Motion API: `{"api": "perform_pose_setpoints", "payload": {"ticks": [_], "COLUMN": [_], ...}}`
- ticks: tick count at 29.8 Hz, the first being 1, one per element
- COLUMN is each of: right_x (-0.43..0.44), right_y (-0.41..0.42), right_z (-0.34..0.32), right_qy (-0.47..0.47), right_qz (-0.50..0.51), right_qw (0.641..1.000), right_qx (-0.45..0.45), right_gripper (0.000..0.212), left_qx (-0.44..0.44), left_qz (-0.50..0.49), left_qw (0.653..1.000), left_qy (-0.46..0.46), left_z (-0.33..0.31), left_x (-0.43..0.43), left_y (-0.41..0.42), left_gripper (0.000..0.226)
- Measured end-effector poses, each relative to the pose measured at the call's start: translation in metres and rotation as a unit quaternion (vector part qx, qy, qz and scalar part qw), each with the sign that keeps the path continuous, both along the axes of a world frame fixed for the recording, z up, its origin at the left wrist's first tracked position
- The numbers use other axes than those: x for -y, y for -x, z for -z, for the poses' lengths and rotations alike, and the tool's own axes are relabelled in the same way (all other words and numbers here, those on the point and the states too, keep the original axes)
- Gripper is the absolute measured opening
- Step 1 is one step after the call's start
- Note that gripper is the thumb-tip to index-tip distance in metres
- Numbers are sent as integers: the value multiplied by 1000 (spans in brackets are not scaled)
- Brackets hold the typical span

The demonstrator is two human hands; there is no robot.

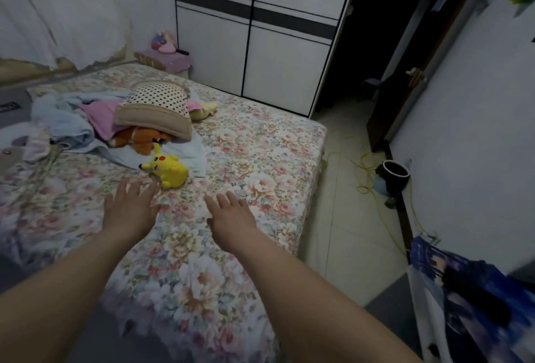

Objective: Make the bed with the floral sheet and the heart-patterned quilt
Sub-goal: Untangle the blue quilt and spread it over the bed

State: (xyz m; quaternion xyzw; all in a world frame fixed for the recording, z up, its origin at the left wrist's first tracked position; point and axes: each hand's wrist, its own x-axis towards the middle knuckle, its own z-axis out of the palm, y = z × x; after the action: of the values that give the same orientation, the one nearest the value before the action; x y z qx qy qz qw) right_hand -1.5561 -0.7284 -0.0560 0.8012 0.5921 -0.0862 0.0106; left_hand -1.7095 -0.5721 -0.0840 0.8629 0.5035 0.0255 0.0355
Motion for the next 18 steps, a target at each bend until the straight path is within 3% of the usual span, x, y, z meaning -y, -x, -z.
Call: {"api": "perform_pose_setpoints", "payload": {"ticks": [7,18], "right_x": [21,36], "right_y": [81,104], "right_z": [6,-10], "right_qy": [20,16], "right_qz": [11,41], "right_qw": [1000,999], "right_qx": [-20,12], "right_gripper": [55,56], "left_qx": [-32,-18], "left_qz": [7,32], "left_qw": [999,999], "left_qy": [10,-9], "left_z": [1,-12], "left_x": [10,14], "left_y": [59,83], "left_gripper": [60,57]}}
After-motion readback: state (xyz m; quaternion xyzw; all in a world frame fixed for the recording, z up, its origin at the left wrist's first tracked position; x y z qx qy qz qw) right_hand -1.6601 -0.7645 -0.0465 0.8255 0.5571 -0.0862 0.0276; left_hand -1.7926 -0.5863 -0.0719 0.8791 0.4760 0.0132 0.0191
